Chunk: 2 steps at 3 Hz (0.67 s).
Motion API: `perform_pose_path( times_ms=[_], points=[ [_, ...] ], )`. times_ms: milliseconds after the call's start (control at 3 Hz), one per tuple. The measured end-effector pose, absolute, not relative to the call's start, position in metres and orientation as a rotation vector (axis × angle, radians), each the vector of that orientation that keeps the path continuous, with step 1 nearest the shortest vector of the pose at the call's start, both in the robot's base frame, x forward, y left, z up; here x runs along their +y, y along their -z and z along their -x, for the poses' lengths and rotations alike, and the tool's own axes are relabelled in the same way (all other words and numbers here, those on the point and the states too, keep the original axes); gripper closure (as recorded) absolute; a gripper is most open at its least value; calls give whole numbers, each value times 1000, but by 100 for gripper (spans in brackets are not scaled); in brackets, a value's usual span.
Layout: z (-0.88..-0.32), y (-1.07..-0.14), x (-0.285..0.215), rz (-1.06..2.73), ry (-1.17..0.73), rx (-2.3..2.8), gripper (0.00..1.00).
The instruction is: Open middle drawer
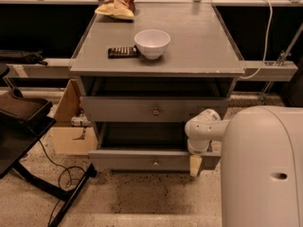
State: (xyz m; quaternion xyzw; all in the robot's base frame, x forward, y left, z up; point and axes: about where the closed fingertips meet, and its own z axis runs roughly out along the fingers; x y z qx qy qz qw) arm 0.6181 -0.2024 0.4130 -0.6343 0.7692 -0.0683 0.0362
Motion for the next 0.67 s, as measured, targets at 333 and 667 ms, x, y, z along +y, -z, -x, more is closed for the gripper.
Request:
perform_pose_path(
  times_ms=[333,667],
  points=[
    [-575,-397,-191,1912,87,2402,18],
    [-552,-393,-181,1909,18,2414,41]
  ],
)
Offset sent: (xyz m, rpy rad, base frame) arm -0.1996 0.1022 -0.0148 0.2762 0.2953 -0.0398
